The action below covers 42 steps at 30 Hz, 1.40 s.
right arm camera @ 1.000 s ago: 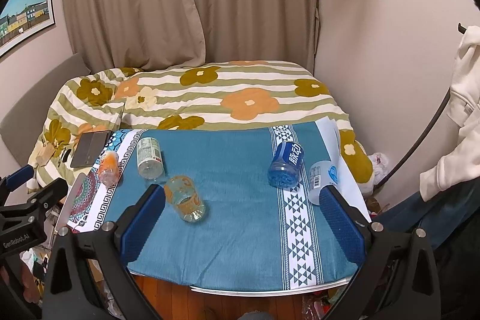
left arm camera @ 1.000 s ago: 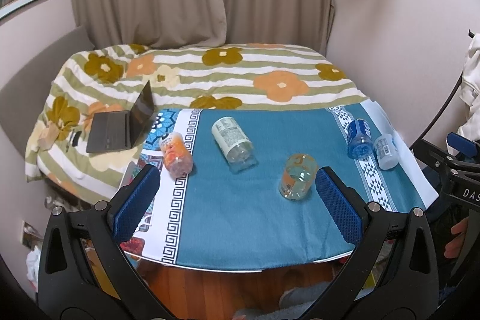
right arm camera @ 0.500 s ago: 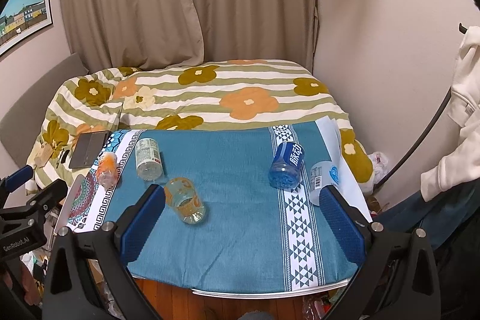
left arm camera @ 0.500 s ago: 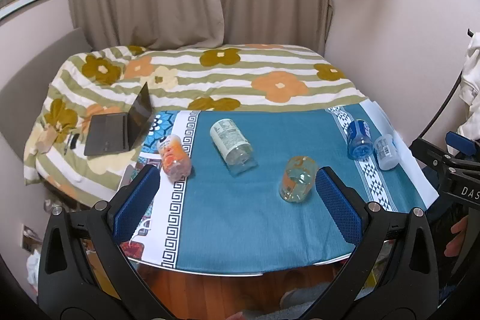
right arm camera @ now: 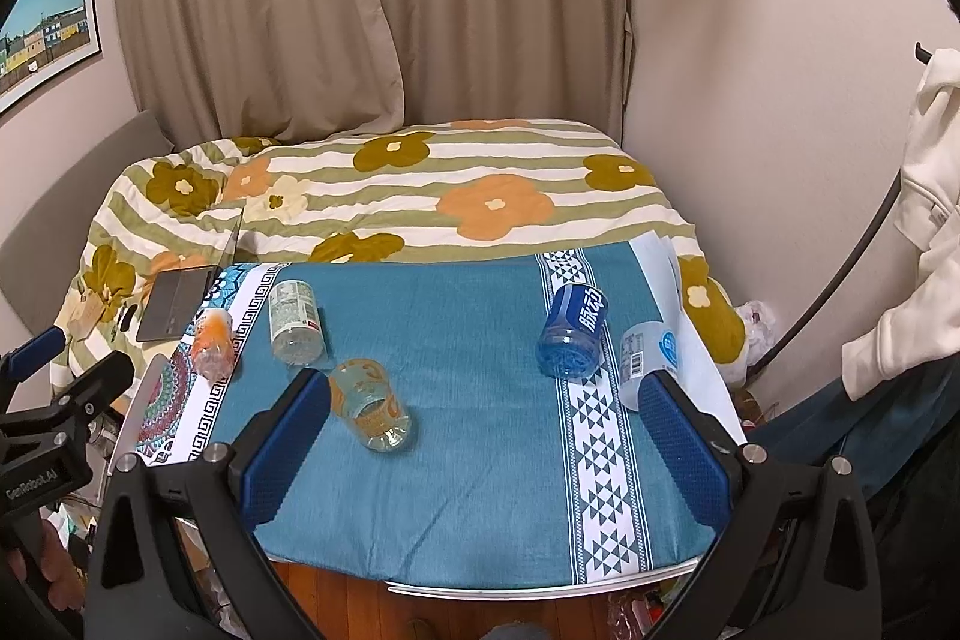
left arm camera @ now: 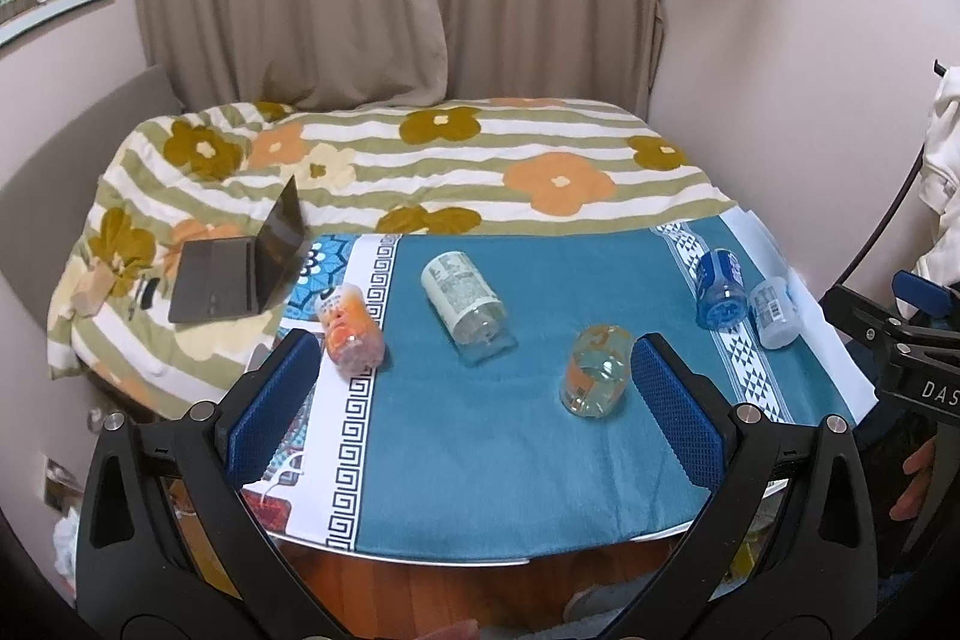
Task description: Flip cup upright
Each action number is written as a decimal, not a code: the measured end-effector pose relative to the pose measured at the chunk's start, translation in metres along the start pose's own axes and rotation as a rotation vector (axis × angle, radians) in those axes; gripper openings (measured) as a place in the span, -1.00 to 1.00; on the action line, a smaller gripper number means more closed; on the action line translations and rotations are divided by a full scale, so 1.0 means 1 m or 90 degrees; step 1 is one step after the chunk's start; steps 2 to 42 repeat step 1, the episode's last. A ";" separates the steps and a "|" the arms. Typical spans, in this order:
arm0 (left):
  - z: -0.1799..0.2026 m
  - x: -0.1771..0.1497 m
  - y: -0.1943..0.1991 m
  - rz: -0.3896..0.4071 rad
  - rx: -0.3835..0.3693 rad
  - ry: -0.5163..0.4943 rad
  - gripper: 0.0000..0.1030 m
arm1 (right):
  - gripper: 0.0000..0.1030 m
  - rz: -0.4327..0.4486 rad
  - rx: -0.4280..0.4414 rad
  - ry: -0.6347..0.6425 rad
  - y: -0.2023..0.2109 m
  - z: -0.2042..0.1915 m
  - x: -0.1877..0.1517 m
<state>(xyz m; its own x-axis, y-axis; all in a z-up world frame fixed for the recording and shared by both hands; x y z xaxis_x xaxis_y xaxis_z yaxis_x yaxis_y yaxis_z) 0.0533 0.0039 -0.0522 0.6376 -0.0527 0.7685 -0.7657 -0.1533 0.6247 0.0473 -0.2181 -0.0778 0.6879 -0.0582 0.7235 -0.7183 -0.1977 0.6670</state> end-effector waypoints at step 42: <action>-0.001 0.000 0.000 0.002 0.001 0.001 1.00 | 0.99 0.001 -0.001 0.000 0.000 -0.001 0.001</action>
Point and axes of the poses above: each gripper's, at about its wrist camera, not at the fingertips, and y roughly against the way its jaws point, z to its right, x to its top, the point moved 5 cm from there along -y, roughly the way its jaws point, and after that the axes turned 12 degrees about x, right-handed, at the moved point
